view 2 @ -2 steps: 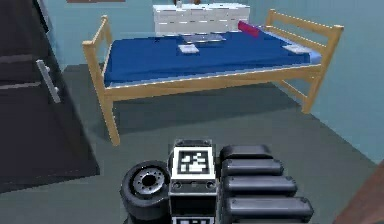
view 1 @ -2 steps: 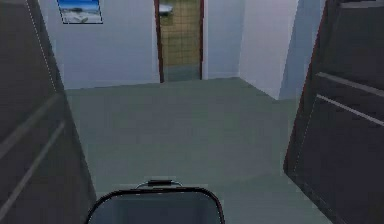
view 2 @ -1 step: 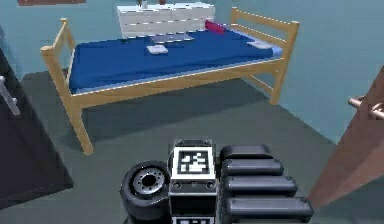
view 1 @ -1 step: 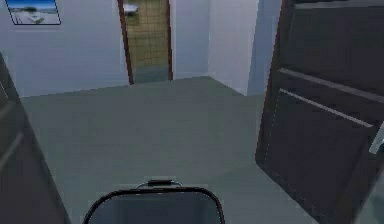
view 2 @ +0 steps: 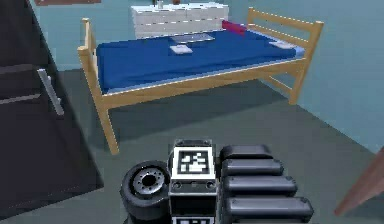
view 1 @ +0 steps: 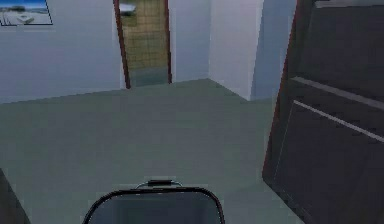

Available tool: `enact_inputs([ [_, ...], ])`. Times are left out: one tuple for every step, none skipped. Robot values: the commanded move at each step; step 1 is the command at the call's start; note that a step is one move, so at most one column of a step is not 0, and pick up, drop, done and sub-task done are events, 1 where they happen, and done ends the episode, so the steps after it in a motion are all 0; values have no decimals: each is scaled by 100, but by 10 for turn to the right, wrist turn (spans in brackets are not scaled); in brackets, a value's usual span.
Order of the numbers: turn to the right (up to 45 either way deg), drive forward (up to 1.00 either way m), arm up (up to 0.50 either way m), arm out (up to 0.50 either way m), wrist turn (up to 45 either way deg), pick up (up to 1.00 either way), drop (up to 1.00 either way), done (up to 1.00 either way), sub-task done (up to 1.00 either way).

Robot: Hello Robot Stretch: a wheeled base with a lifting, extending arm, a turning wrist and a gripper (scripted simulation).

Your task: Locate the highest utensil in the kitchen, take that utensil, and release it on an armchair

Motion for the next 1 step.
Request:
enact_inputs([
  [-60,0,0,0,0,0,0,0,0],
])
